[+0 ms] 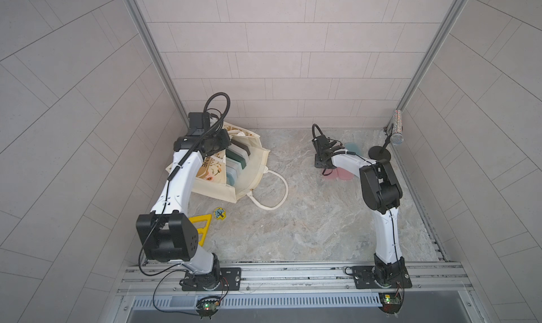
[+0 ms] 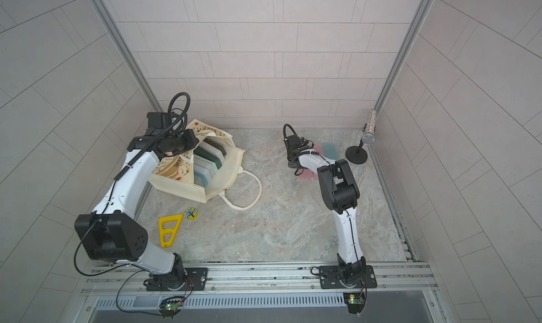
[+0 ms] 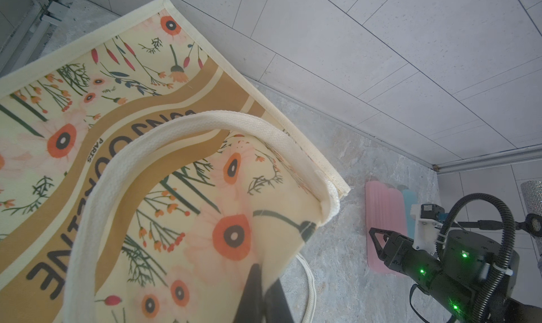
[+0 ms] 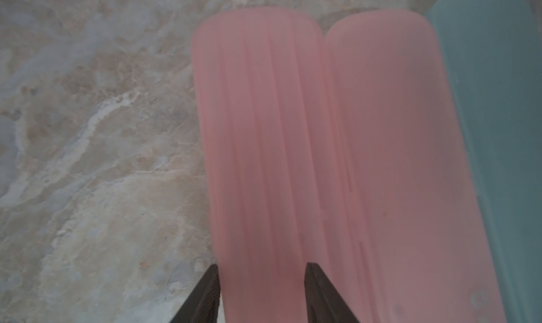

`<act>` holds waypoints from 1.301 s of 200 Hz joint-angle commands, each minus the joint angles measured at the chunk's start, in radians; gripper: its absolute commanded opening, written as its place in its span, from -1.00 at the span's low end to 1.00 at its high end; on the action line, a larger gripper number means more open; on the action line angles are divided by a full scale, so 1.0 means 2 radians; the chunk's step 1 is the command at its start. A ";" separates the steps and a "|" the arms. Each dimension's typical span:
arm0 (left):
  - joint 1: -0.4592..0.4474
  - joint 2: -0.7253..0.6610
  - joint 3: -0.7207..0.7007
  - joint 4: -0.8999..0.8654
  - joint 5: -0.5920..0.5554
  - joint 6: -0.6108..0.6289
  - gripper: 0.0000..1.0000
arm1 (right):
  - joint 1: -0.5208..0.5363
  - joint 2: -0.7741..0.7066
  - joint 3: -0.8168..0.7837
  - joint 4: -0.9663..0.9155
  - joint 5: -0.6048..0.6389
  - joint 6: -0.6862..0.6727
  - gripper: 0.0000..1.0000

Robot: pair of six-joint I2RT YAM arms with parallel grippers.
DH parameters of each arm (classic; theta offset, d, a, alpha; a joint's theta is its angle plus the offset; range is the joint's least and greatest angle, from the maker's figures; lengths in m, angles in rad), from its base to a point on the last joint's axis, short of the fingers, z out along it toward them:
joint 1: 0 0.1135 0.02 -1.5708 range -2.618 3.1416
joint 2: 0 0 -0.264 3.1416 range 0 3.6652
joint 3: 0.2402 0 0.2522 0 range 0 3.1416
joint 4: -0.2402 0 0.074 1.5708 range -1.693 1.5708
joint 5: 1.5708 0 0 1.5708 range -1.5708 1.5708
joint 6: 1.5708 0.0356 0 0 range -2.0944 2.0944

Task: Take out the pencil case from the canvas bag
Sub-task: Adjust the pencil case at the center of the board.

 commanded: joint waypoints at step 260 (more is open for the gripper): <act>-0.107 -0.124 -0.069 -0.006 0.004 0.062 -1.00 | 0.081 -0.361 -0.411 0.397 -0.185 -0.089 0.35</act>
